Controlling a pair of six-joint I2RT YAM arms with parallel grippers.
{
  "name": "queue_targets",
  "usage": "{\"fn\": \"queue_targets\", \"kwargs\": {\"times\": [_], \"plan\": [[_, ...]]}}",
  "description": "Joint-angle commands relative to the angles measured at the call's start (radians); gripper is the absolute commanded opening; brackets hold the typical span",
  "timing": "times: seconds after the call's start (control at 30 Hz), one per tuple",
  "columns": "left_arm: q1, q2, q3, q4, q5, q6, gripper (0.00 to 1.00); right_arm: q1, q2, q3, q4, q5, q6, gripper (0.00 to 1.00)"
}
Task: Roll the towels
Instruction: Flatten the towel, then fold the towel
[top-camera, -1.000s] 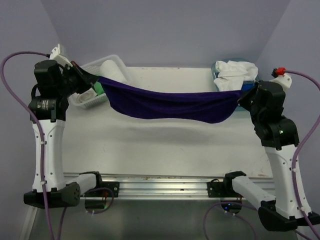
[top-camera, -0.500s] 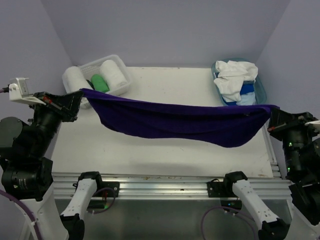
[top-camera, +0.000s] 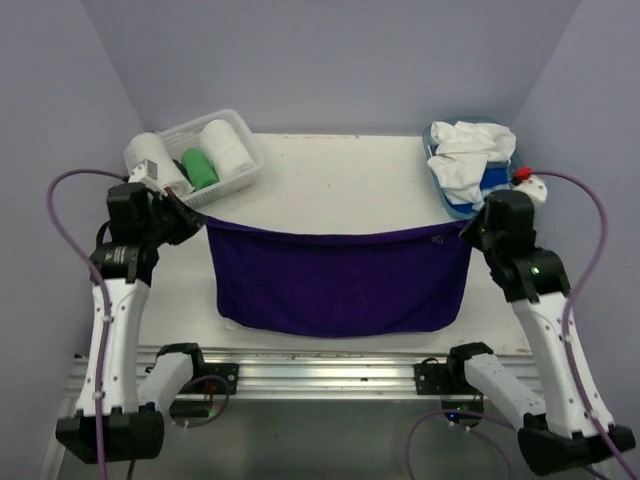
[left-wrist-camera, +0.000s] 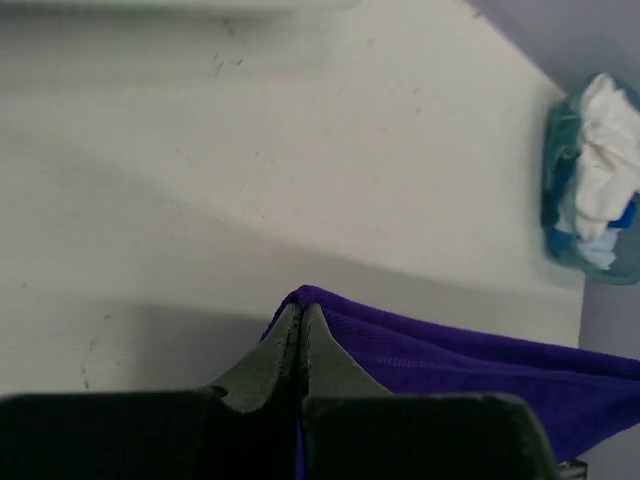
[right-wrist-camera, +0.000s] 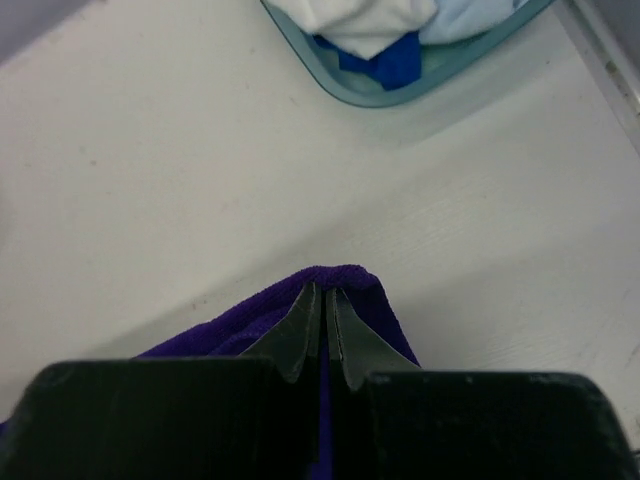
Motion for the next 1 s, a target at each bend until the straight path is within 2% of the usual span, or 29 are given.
{"fn": "queue_targets", "kwargs": {"times": [0.0, 0.07, 0.2, 0.3, 0.4, 0.5, 0.6, 0.77, 0.97], "plan": [[0.008, 0.151, -0.126, 0.186, -0.029, -0.038, 0.00, 0.004, 0.205, -0.091, 0.221, -0.015, 0.018, 0.00], [0.008, 0.281, -0.145, 0.221, -0.040, -0.035, 0.00, 0.004, 0.375, -0.091, 0.319, -0.007, 0.009, 0.00], [0.008, 0.463, -0.088, 0.260, -0.043, -0.023, 0.00, -0.002, 0.621, 0.019, 0.364, 0.021, -0.008, 0.00], [0.008, 0.537, -0.022, 0.246, -0.062, -0.019, 0.00, -0.005, 0.721, 0.101, 0.367, 0.019, -0.014, 0.00], [0.008, 0.570, 0.018, 0.228, -0.063, -0.015, 0.00, -0.011, 0.753, 0.144, 0.355, -0.004, -0.013, 0.00], [0.008, 0.555, 0.003, 0.212, -0.043, -0.015, 0.00, -0.013, 0.743, 0.124, 0.347, -0.009, -0.011, 0.00], [0.004, 0.485, -0.056, 0.194, -0.025, -0.013, 0.00, -0.018, 0.694, 0.029, 0.335, -0.019, -0.006, 0.00], [-0.002, 0.333, -0.177, 0.146, 0.044, 0.013, 0.00, -0.042, 0.513, -0.173, 0.366, -0.030, 0.000, 0.00], [-0.057, 0.186, -0.292, 0.037, 0.032, 0.005, 0.00, -0.050, 0.337, -0.356, 0.343, -0.061, 0.023, 0.00]]}}
